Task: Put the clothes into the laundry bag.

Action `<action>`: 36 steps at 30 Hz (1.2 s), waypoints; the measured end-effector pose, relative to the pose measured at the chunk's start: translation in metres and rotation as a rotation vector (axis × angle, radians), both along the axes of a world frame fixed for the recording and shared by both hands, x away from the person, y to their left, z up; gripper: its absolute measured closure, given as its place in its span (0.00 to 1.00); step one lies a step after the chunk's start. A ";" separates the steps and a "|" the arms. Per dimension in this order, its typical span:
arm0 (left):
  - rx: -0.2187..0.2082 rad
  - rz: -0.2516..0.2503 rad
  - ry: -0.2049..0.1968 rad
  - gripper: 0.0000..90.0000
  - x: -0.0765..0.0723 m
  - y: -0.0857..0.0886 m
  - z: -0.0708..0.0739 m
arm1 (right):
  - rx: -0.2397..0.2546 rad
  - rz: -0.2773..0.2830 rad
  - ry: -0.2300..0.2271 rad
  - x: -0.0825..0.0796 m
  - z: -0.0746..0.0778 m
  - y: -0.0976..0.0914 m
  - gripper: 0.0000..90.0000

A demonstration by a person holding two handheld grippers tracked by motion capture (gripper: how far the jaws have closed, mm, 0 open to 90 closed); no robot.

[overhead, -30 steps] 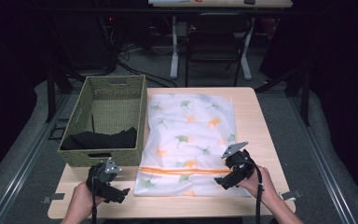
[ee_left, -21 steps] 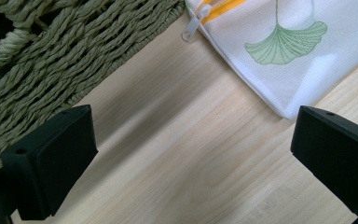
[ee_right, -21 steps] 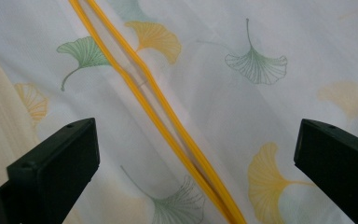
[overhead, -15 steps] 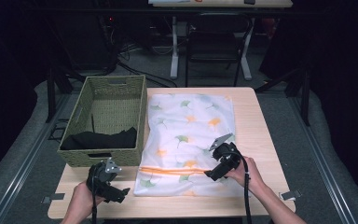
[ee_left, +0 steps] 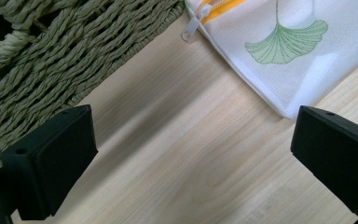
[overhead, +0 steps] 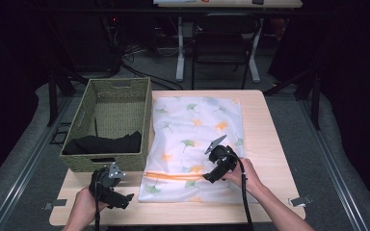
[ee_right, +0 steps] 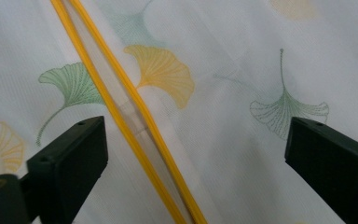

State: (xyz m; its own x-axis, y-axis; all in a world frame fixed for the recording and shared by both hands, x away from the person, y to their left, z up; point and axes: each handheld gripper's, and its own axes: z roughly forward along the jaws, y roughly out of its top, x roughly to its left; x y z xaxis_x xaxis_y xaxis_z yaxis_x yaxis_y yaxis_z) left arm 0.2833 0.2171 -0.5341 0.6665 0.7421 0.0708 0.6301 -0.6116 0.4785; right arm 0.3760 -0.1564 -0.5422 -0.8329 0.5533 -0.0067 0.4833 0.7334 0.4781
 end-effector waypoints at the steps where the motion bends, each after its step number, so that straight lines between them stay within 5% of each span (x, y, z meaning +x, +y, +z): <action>1: 0.001 -0.001 0.001 0.00 0.000 0.000 0.000 | 0.004 0.006 0.001 0.001 -0.001 0.001 0.09; 17: 0.010 -0.003 0.002 0.00 0.000 0.001 -0.001 | -0.045 0.020 0.050 0.013 -0.018 0.016 0.21; 26: 0.014 -0.003 0.001 0.00 0.000 0.001 -0.002 | -0.051 -0.008 0.039 0.013 -0.018 0.015 0.30; 36: 0.018 -0.003 0.008 0.00 0.000 0.001 -0.002 | -0.031 -0.016 0.019 0.013 -0.016 0.015 0.54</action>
State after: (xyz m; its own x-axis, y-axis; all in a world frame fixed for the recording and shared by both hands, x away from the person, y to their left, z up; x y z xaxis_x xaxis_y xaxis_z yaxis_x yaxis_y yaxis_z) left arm 0.2833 0.2180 -0.5364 0.6695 0.7386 0.0785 0.6319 -0.6219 0.4624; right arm 0.3885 -0.1416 -0.5579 -0.8242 0.5663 -0.0079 0.5039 0.7396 0.4461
